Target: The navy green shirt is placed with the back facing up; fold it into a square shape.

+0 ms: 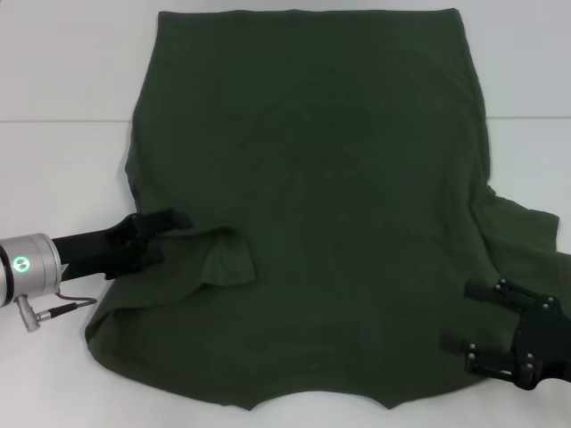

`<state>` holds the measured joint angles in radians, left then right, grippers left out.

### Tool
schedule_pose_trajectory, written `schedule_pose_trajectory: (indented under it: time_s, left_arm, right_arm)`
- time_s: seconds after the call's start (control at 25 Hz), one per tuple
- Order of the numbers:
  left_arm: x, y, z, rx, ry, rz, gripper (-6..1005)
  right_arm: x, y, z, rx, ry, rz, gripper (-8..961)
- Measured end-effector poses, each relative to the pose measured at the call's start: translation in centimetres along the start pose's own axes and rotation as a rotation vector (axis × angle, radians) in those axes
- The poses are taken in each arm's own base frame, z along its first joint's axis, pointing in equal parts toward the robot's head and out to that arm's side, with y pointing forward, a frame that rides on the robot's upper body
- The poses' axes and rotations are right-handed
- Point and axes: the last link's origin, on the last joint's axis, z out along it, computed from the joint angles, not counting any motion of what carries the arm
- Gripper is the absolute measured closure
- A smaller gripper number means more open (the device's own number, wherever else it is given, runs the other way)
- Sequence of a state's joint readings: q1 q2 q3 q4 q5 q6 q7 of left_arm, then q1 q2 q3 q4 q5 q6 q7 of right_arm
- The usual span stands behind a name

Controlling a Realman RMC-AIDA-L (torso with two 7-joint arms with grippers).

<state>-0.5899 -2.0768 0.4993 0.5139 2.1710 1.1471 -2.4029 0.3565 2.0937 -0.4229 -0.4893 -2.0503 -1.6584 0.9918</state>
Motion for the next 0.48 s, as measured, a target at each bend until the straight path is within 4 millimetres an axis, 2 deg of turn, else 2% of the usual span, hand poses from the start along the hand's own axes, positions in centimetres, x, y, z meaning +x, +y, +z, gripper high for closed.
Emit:
schedule_pose_trajectory:
  time_s: [0.24, 0.48]
  left_arm:
    - [0.36, -0.29, 0.17, 0.023, 0.034, -0.007, 121]
    - [0.57, 0.26, 0.95, 0.019, 0.045, -0.012, 120]
  right_arm:
    - [0.00, 0.00, 0.01, -0.001, 0.001, 0.000, 52]
    - [-0.04, -0.02, 0.05, -0.002, 0.000, -0.001, 53]
